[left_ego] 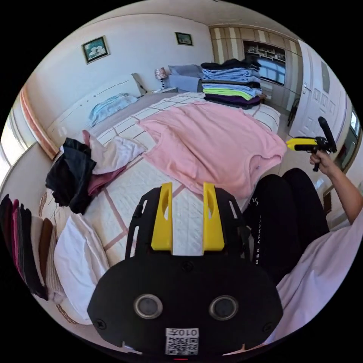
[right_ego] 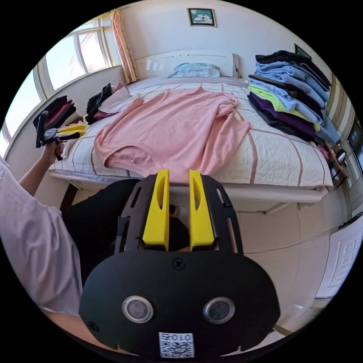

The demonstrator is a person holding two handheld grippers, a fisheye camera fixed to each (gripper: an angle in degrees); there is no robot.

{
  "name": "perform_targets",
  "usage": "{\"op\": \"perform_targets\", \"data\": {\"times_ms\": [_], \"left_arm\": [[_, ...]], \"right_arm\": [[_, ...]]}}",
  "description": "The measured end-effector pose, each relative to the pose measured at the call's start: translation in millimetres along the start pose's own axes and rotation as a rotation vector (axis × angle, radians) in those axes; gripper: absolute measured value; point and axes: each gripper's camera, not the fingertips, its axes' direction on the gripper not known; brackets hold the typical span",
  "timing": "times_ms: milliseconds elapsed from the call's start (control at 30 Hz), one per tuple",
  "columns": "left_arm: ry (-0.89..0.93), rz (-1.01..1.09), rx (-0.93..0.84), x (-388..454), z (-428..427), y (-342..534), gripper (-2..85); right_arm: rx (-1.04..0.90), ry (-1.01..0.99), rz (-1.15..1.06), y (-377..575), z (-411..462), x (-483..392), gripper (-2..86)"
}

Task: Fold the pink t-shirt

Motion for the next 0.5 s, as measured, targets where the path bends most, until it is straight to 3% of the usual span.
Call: {"op": "perform_targets", "data": {"times_ms": [167,333,500], "left_arm": [[-0.079,-0.198,0.005,-61,-2,-3,9.7],[-0.007,-0.383,-0.019,-123,48,-46,8.7],[0.065,-0.467,-0.123,-131,100,-69,6.3]], "right_arm": [[0.157,0.018,0.098,12,-44,-18,6.6],[0.239,0.063,0.033,0,-78,-48,6.1],[0.249,0.166,-0.026,-1,-92,-73,4.8]]}}
